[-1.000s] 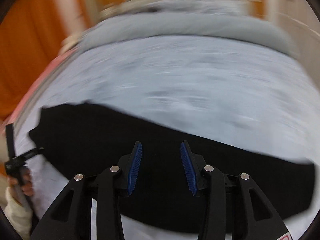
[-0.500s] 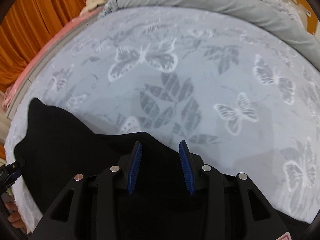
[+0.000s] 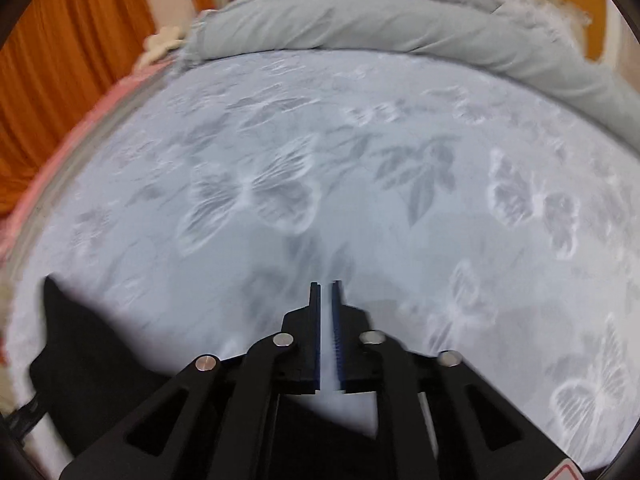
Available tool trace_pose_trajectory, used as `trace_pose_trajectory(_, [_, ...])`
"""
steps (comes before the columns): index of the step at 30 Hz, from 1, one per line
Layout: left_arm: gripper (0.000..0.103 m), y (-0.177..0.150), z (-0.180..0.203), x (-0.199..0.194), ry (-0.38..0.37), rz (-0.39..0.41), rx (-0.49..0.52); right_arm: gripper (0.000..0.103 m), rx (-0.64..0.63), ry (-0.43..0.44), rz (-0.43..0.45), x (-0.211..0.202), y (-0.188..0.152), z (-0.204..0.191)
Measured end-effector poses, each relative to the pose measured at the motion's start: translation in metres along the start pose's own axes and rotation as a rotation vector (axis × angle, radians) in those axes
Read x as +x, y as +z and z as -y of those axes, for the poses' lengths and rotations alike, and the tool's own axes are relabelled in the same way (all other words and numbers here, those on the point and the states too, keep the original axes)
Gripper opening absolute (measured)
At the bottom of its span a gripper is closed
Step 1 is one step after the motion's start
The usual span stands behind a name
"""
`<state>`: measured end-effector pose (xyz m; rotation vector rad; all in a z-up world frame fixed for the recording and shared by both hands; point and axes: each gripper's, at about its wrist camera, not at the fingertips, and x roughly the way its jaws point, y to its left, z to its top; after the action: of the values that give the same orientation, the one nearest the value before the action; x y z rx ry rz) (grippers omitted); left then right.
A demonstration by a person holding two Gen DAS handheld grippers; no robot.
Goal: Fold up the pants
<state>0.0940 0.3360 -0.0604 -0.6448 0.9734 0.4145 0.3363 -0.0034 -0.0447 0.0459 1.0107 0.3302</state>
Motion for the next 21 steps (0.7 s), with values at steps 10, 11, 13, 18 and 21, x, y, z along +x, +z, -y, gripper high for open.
trace_pose_trajectory(10, [0.033, -0.005, 0.002, 0.009, -0.006, -0.041, 0.031, 0.006, -0.250, -0.015, -0.085, 0.003, -0.047, -0.043])
trace_pose_trajectory(11, [0.026, -0.003, 0.004, 0.006, -0.040, -0.042, 0.036, 0.005, -0.260, -0.035, -0.066, 0.001, -0.042, -0.046])
trace_pose_trajectory(13, [0.019, 0.000, 0.008, -0.001, -0.044, 0.003, 0.047, 0.003, -0.240, -0.039, -0.011, -0.006, -0.031, -0.046])
trace_pose_trajectory(18, [0.018, 0.007, 0.014, -0.002, -0.052, 0.038, 0.061, 0.000, -0.104, -0.055, 0.036, 0.010, -0.004, -0.016])
trace_pose_trajectory(21, [0.032, 0.007, 0.013, 0.007, 0.003, 0.003, 0.062, 0.000, -0.026, -0.084, -0.011, 0.023, -0.006, 0.005])
